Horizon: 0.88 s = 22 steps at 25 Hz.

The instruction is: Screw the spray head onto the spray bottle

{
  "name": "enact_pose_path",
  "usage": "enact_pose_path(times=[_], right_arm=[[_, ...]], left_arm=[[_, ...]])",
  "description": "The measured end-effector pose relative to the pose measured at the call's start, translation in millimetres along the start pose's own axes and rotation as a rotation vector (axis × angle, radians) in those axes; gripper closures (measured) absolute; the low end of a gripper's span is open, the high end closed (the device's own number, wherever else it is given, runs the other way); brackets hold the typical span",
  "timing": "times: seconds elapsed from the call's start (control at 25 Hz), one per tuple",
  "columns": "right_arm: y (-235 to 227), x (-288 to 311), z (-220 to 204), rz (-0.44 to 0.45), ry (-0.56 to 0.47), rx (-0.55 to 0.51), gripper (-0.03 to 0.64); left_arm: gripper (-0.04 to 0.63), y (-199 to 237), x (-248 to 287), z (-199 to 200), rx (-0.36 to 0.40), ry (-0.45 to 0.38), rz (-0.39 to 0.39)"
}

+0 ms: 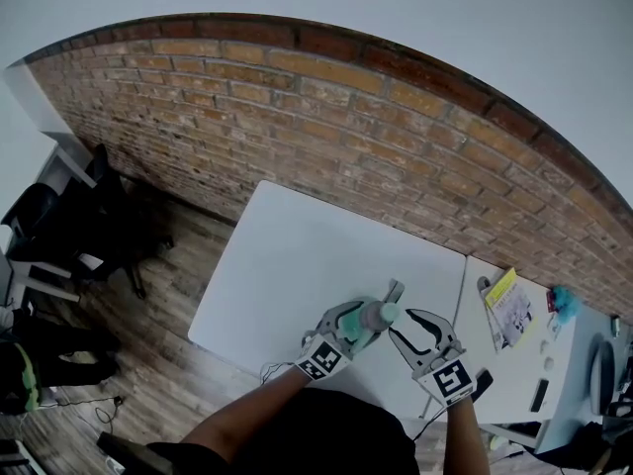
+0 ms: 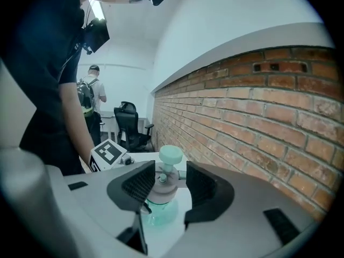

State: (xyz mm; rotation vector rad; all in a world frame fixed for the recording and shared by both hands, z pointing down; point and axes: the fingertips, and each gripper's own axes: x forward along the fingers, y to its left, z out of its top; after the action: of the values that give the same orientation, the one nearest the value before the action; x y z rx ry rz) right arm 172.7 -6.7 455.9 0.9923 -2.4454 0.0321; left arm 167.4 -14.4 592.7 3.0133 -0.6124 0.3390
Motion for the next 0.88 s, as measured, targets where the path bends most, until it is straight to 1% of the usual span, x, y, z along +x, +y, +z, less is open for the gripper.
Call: enact_pose_path(times=[0.08,0.2,0.36,0.52,0.64,0.76,0.88], right_arm=[[0,2,2,0.043,0.012,-0.034,0.451],[0,5,5,0.122,0.052,-0.093,0.446],[5,12,6,0.225,0.105,-0.157,0.436],[5,18,9,0.291,0.165,-0.207,0.420],[5,23,6,0.338,0.185,-0.286,0.409],[8,28,1,0.402,0.250,-0.390,0.400],[13,32,-1,0.463,0.319,-0.521,0.400]], left_arm=[[0.276,-4,1,-10,0.002,0.022,0.001],[0.276,-2,2,-5,-0.007,0.010,0.012],[0.276,0,3,-10,-0.015,0.015,0.024],[0.276,0,4,-9,-0.006,0.020,0.017],[0.270,-1,6,-8,0.005,0.020,0.016],[0.267,-2,6,-8,0.013,0.023,0.009],[0.265,-1,6,-8,0.019,0.024,0.003]])
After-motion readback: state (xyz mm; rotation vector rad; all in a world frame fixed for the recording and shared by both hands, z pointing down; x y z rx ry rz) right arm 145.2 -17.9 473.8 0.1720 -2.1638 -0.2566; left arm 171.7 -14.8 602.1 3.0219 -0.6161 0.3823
